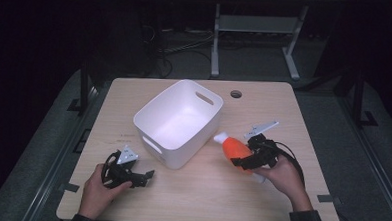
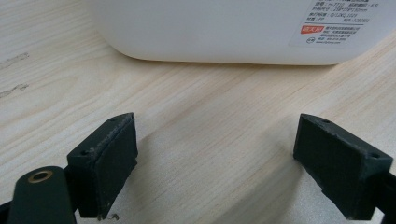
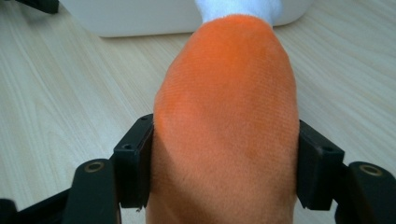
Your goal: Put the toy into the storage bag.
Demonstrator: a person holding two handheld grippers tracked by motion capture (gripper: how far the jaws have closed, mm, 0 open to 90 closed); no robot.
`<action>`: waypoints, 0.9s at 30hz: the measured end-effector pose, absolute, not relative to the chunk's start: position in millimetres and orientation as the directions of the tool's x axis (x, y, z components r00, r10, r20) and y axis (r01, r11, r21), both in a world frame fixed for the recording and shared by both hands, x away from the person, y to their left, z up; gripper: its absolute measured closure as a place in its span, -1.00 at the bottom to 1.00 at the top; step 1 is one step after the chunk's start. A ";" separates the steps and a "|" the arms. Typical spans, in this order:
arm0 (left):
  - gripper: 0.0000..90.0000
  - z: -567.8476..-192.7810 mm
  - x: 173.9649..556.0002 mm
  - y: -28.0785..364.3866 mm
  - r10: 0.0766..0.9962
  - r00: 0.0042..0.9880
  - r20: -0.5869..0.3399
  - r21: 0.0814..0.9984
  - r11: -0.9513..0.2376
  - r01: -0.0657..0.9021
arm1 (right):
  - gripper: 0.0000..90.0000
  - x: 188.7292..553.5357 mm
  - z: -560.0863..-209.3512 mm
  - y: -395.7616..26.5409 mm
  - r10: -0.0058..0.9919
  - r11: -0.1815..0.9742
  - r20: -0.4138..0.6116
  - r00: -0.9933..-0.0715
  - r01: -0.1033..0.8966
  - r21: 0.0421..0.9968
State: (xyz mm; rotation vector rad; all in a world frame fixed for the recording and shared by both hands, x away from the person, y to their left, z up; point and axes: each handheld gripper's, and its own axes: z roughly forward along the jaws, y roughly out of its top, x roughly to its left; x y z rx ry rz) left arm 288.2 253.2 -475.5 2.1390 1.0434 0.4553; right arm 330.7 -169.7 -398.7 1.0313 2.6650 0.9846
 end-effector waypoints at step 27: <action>-0.72 -475.4 288.2 253.0 0.791 0.612 0.005 0.722 -0.426 0.545 | -0.30 345.2 -345.1 -176.1 0.509 0.585 0.107 -0.854 0.435 0.685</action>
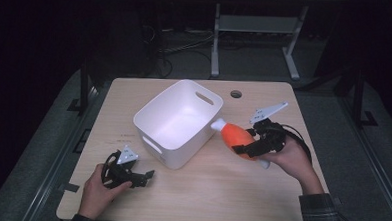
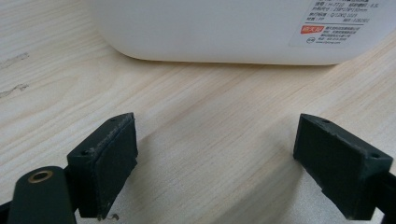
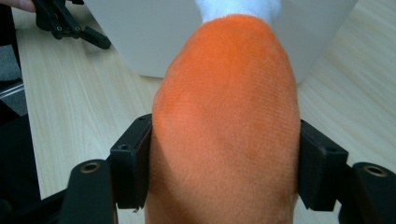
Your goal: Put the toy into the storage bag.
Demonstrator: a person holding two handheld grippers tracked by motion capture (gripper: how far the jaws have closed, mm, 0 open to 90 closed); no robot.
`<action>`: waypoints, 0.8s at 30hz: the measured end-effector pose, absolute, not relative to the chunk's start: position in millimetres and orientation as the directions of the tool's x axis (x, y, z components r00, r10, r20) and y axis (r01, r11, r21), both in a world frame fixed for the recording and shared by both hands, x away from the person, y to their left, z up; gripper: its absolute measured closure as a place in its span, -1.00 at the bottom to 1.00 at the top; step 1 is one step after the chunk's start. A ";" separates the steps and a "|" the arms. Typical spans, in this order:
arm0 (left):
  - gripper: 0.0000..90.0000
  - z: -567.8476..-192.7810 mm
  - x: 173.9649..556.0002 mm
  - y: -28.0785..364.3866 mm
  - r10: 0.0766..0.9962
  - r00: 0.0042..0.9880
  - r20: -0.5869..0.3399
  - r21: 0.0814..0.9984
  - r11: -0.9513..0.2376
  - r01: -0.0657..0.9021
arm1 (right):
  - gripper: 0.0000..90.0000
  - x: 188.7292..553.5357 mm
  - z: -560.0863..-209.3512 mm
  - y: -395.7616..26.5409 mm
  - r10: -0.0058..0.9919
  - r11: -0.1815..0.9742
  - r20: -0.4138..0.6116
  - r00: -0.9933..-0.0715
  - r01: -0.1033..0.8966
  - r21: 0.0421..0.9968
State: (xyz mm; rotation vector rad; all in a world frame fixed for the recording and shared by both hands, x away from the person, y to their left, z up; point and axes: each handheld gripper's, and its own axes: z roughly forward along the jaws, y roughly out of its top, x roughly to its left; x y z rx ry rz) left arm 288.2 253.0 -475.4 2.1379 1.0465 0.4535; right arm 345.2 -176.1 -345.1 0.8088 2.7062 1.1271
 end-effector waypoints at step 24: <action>-0.72 -475.4 288.2 253.1 0.791 0.612 0.005 0.722 -0.426 0.545 | -0.33 370.8 -300.3 -136.1 0.363 0.645 0.059 -0.930 0.297 0.705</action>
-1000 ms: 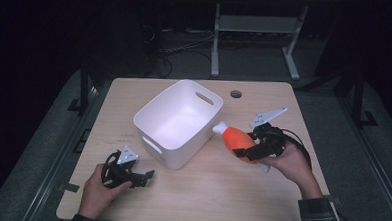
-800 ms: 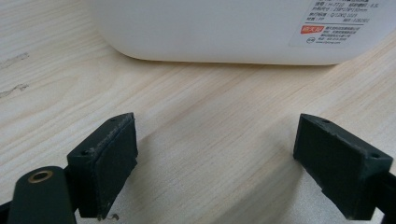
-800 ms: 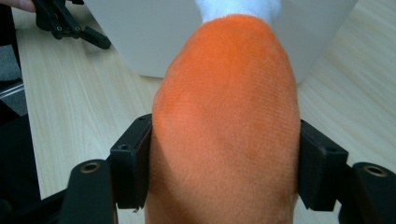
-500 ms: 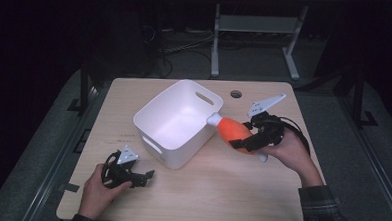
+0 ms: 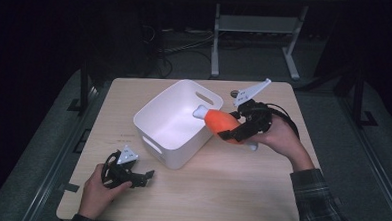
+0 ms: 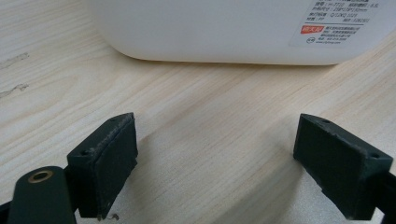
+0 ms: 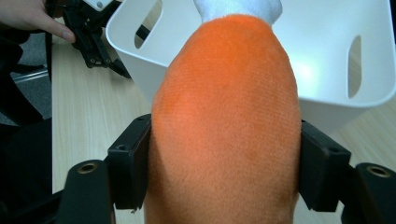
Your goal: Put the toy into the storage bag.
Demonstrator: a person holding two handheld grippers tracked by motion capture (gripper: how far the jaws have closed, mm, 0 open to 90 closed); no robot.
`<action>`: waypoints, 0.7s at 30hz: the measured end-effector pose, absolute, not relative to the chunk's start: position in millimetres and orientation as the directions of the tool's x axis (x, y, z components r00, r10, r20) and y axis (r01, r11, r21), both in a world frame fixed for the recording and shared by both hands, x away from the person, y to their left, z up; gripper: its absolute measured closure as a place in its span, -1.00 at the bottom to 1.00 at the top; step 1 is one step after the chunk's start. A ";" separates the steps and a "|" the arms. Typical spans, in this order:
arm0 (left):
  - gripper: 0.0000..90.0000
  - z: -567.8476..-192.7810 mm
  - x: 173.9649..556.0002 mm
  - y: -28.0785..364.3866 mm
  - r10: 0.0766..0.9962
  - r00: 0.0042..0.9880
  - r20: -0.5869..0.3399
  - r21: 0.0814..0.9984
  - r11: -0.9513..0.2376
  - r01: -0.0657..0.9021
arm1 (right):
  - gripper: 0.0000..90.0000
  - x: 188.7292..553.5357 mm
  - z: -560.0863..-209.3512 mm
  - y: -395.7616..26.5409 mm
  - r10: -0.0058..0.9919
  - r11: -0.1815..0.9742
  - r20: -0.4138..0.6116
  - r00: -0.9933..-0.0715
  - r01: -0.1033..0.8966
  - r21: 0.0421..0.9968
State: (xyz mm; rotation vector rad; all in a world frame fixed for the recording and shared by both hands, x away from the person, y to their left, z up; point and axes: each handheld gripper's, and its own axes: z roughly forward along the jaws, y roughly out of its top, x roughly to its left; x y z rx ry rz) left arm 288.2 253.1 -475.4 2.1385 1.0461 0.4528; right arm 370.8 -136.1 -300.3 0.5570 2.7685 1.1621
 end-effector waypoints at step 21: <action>-0.72 -475.1 288.3 253.4 0.789 0.615 0.007 0.719 -0.431 0.545 | -0.33 396.2 -280.3 -78.1 0.235 0.691 0.023 -0.972 0.184 0.699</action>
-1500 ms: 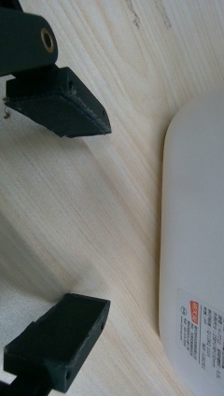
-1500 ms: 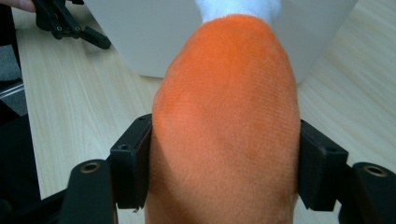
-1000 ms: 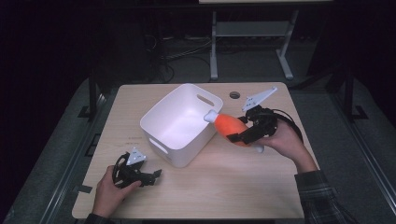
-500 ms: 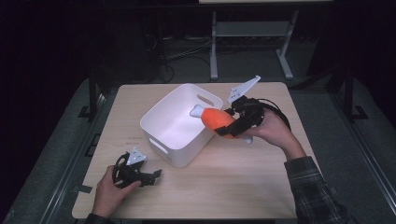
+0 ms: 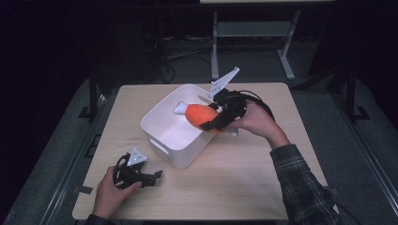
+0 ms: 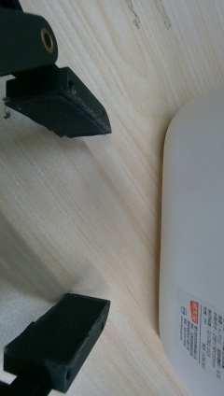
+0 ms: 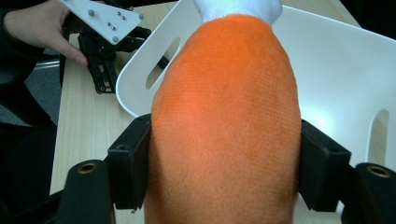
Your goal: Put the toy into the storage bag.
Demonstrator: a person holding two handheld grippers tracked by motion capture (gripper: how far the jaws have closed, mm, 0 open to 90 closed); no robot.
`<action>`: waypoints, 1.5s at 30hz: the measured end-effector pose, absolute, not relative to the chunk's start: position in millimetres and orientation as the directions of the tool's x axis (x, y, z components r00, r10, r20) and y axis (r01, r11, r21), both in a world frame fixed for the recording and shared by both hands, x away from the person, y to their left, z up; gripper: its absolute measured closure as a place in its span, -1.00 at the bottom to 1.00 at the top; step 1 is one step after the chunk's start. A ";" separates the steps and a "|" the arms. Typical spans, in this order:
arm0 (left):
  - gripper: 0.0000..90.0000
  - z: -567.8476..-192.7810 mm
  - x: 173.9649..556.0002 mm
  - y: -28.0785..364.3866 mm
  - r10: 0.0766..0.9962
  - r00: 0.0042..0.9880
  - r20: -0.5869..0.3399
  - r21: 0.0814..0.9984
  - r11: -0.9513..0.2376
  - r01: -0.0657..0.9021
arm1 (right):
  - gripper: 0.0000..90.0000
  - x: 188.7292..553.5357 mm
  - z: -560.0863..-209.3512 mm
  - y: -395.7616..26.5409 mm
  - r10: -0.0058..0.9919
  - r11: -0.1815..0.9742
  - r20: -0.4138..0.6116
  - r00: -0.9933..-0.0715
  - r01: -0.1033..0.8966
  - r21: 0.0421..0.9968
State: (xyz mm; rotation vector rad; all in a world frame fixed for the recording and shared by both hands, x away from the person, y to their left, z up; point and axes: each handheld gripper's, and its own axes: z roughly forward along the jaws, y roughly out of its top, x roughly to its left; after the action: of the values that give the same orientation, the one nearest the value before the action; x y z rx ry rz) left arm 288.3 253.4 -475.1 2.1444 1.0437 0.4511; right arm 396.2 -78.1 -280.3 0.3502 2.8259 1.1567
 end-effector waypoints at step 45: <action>-0.72 -474.9 288.3 253.6 0.787 0.616 0.008 0.716 -0.435 0.546 | -0.46 434.1 -310.0 36.3 0.076 0.824 0.007 -0.997 0.067 0.562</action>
State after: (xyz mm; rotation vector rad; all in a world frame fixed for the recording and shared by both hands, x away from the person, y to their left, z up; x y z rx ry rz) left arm 288.3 253.6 -474.9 2.1496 1.0425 0.4505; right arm 434.1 36.3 -310.0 0.1178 2.9858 0.9188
